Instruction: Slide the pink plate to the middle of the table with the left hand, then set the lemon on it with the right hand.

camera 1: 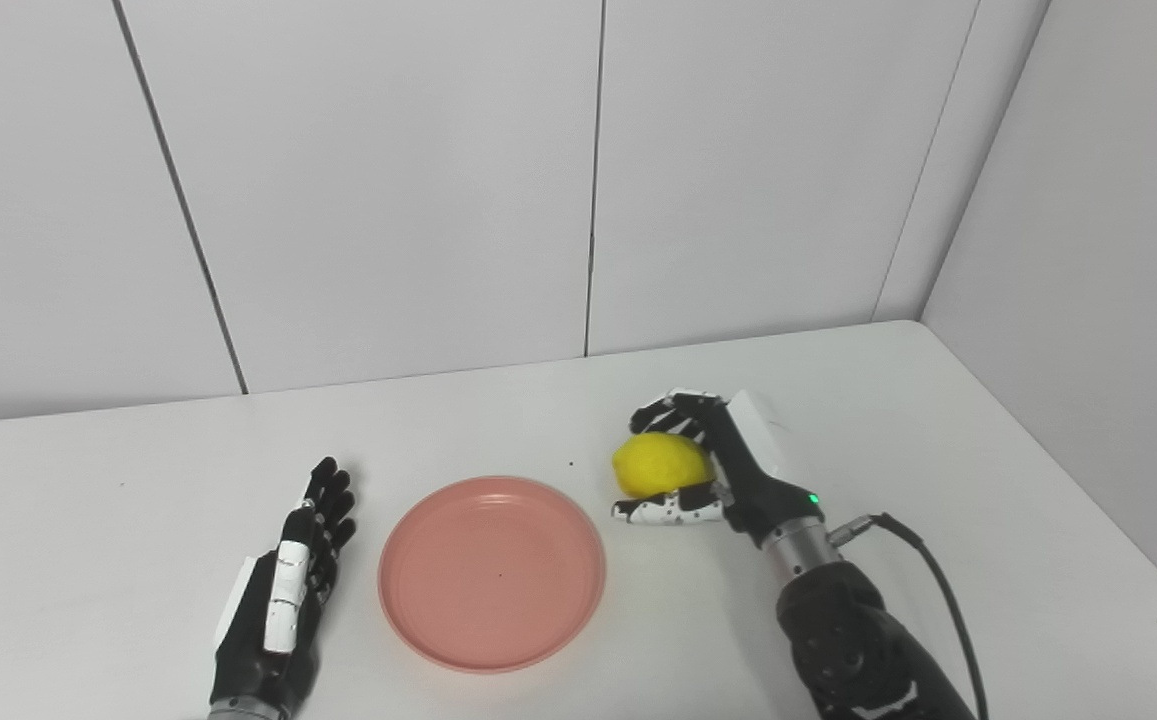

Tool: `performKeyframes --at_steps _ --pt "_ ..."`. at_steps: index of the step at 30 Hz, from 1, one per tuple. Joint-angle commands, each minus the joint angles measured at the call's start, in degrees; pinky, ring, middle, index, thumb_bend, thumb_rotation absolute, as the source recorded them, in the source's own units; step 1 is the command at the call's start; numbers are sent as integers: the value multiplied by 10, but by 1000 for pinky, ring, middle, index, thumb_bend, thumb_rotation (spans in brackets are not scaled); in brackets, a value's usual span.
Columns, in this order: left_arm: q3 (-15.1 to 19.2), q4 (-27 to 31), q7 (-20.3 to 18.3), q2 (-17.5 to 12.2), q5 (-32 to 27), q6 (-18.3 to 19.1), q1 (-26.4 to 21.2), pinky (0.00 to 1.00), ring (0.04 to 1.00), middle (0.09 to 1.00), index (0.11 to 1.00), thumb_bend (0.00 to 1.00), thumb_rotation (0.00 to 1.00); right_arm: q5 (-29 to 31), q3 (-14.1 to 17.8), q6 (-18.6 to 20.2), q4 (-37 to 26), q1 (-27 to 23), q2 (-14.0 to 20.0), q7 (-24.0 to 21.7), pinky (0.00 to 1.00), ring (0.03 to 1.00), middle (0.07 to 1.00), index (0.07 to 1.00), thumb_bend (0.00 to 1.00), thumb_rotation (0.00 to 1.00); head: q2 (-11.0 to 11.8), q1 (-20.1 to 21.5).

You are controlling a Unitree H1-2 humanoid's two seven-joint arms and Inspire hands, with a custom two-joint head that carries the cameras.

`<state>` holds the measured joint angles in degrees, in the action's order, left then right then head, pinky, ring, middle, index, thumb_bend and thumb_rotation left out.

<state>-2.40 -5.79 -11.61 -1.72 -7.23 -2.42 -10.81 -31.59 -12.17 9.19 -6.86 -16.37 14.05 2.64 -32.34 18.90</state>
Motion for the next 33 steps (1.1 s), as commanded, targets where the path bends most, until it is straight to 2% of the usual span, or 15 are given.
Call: performKeyframes --at_steps 1,8,11,15,16,20,21,22,23,27,33 --pt "0 -1 -1 -1 -4 0 17 1000 1000 1000 1000 743 1000 -7 -6 -44 -2 -33 -3 3 304 374 461 546 510 0 0 0" --pt "-2 3 -1 -2 -2 6 18 1000 1000 1000 1000 748 1000 -14 -51 -52 34 -58 -44 -14 331 381 473 545 511 0 -1 -2" --pt "-2 2 0 -1 1 0 17 1000 1000 1000 1000 745 1000 -21 -66 -62 54 -67 -55 -15 299 367 466 546 510 0 -2 -6" --pt "-4 5 5 4 6 -2 19 1000 1000 1000 1000 737 1000 -29 -83 -67 70 -77 -61 -22 341 382 464 538 513 0 -5 -28" --pt "-6 7 7 6 8 0 20 1000 1000 1000 1000 738 1000 -30 -86 -64 72 -78 -62 -23 353 388 458 538 514 0 -7 -47" --pt "-15 14 16 14 23 7 23 1000 1000 1000 1000 749 1000 -33 -92 -60 73 -76 -58 -32 400 411 440 538 515 0 -12 -83" --pt "-16 16 19 16 25 8 24 1000 1000 1000 1000 755 1000 -30 -91 -64 75 -76 -57 -34 328 420 472 508 518 0 -12 -83" --pt "-18 18 23 19 29 10 24 1000 1000 1000 1000 758 1000 -26 -91 -72 77 -75 -56 -35 303 423 483 497 519 0 -16 -96" --pt "-20 21 25 21 32 12 25 1000 1000 1000 1000 768 1000 -24 -91 -77 78 -74 -55 -35 284 392 454 528 514 0 -16 -96" --pt "-27 33 38 29 47 21 26 1000 1000 1000 1000 770 1000 -5 -87 -94 81 -69 -52 -42 257 367 444 543 510 0 -23 -129" --pt "-33 44 54 42 63 30 26 1000 1000 1000 1000 752 1000 -2 -89 -94 69 -62 -46 -57 228 351 443 541 508 0 -30 -172"
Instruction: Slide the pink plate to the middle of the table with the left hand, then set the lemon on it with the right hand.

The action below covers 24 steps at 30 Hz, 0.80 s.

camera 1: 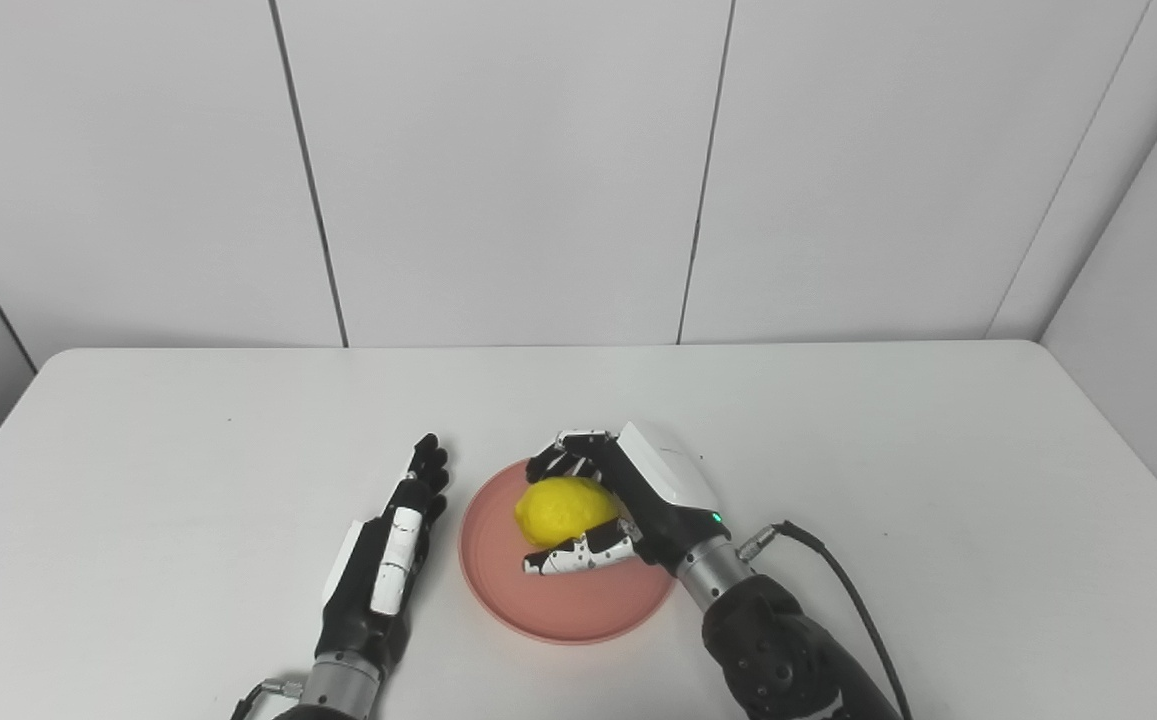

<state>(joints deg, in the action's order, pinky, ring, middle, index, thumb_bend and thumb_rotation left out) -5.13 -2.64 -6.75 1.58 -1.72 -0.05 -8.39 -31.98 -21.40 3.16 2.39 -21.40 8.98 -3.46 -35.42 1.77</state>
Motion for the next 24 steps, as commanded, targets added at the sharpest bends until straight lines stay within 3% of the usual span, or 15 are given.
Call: performKeyframes --at_steps 1,12,21,22,24 --pt "-7 12 7 10 9 6 2 1000 1000 1000 1000 754 1000 1 4 -33 -26 -11 5 2 229 351 443 541 508 0 1 -1" --pt "-17 19 17 18 24 13 -3 1000 1000 1000 1000 782 1000 1 7 -57 -41 -2 25 -13 295 367 453 548 508 0 -11 -31" --pt "-22 26 23 19 32 16 -4 1000 1000 1000 1000 782 1000 -19 3 -73 -38 -3 29 -10 445 419 492 533 515 0 -15 -29" --pt "-22 27 24 19 32 16 -4 1000 1000 1000 1000 782 1000 -19 2 -71 -39 -3 29 -12 475 493 489 518 521 0 -16 -28" --pt "-22 27 24 19 32 15 -4 1000 1000 1000 1000 781 1000 -16 1 -67 -44 -1 28 -20 556 611 620 500 518 94 -15 -26"
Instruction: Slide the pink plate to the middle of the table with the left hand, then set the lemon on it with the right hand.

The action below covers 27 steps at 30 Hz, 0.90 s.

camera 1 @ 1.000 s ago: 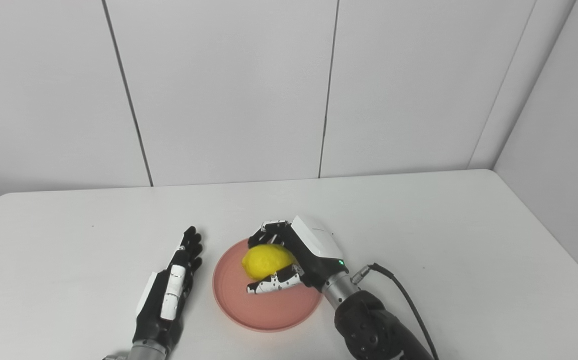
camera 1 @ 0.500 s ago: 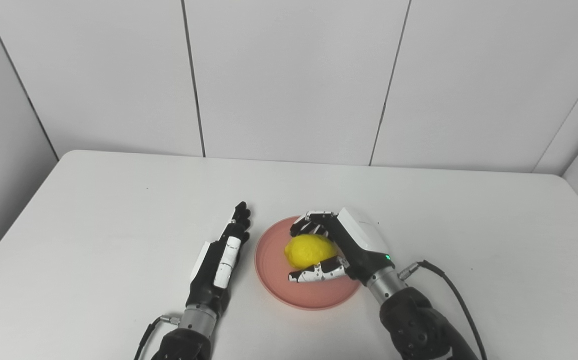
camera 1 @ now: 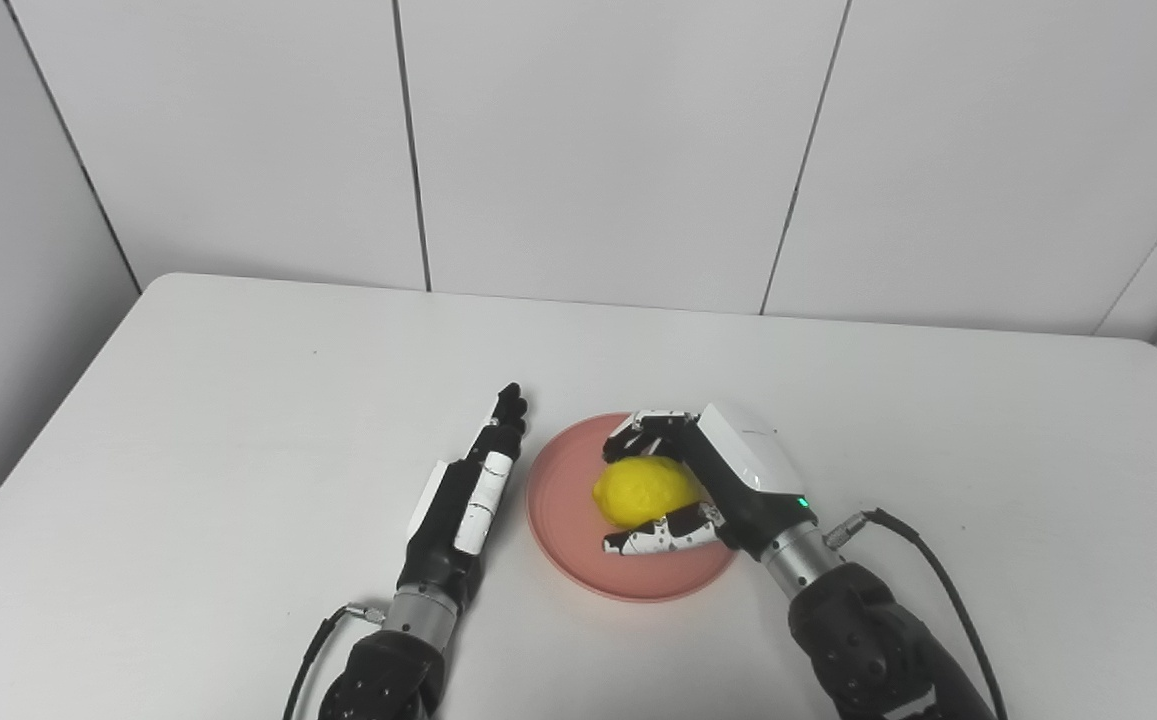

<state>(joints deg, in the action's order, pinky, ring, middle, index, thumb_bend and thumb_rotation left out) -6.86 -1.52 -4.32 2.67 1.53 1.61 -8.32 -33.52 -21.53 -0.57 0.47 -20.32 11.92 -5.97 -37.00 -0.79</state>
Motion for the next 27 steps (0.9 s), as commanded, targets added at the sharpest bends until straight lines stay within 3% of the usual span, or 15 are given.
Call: performKeyframes --at_steps 1,3,7,13,15,20,22,27 --pt "-5 16 0 8 -1 0 -5 1000 1000 1000 1000 776 1000 0 1 -29 -27 -13 -1 2 627 689 706 677 669 86 1 2" --pt "-4 15 -3 7 -5 1 -5 1000 1000 1000 1000 775 1000 3 -1 -34 -30 -15 3 -6 659 723 741 725 685 110 1 3" --pt "-3 14 -2 6 -6 -2 -5 1000 1000 1000 1000 765 1000 6 -4 -45 -34 -16 8 -14 758 861 885 858 652 277 3 6" --pt "-2 13 -1 5 -4 -4 -4 1000 1000 1000 1000 769 1000 -5 2 -58 -44 -10 6 -3 894 965 978 935 628 448 4 8" --pt "-2 13 -1 6 -4 -5 -4 1000 1000 1000 1000 767 1000 -5 7 -57 -50 -6 5 0 979 993 989 952 632 547 6 9" --pt "-1 15 -7 5 -13 -3 -2 1000 1000 1000 1000 766 1000 -9 21 -60 -64 8 3 15 1000 1000 994 972 643 655 6 12" --pt "0 14 -8 3 -17 -3 -2 1000 1000 1000 1000 769 1000 2 31 -65 -69 17 5 19 1000 1000 999 994 663 745 7 12" --pt "3 19 -7 2 -23 8 0 1000 1000 1000 1000 777 1000 53 66 -46 -87 47 3 9 1000 1000 1000 1000 699 843 8 16"
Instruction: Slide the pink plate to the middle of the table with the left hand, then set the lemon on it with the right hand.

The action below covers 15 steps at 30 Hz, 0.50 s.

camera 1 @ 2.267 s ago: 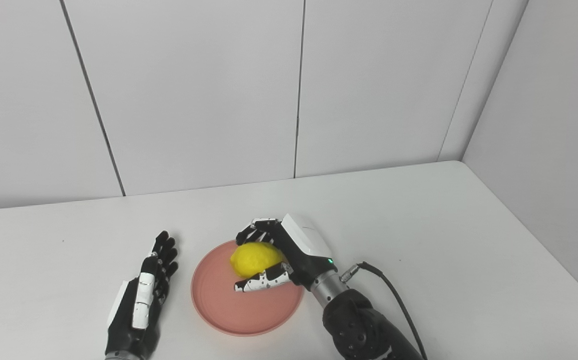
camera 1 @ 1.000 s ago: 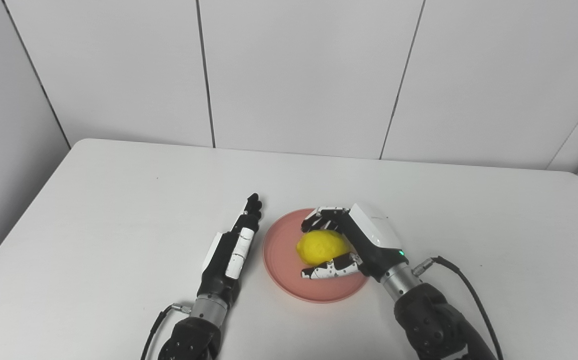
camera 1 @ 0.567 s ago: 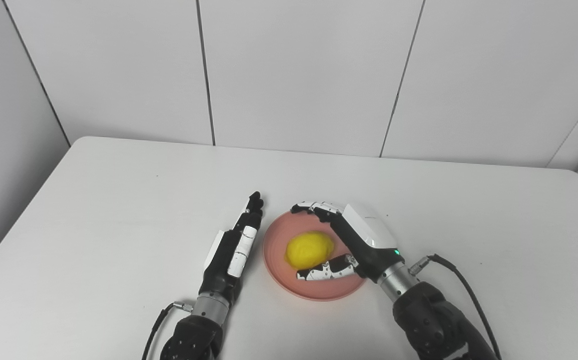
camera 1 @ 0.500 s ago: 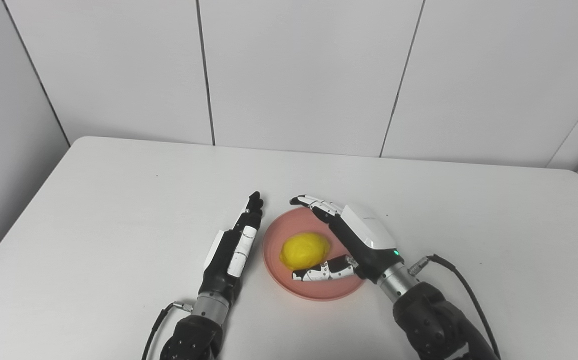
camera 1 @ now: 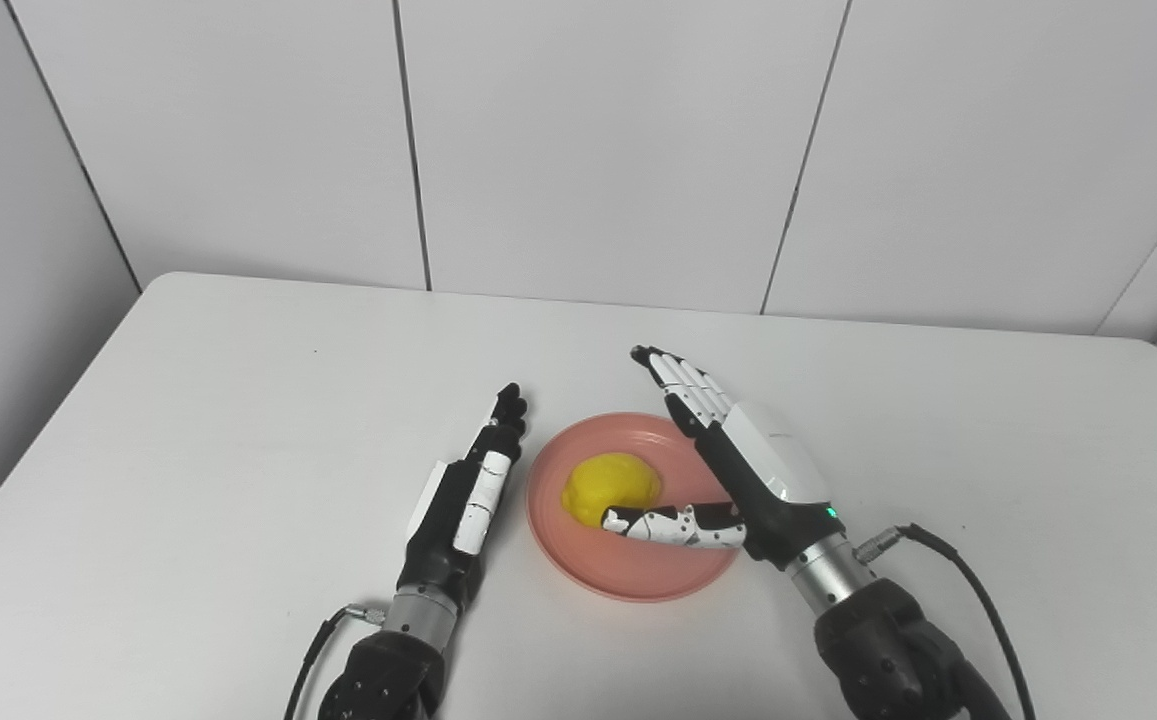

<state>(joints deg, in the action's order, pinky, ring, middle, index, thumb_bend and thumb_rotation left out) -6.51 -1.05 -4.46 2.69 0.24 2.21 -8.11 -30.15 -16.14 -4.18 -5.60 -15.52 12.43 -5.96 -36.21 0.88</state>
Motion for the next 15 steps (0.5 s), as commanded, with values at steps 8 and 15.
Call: performKeyframes --at_steps 8,15 --pt "9 19 -12 -2 -22 -6 5 1000 1000 1000 1000 760 1000 166 87 40 -44 59 -50 2 1000 1000 1000 1000 726 998 1 7" --pt "19 20 -13 -2 -27 -16 11 1000 1000 1000 1000 767 1000 230 111 21 -21 68 -76 4 1000 1000 1000 1000 739 1000 0 11"
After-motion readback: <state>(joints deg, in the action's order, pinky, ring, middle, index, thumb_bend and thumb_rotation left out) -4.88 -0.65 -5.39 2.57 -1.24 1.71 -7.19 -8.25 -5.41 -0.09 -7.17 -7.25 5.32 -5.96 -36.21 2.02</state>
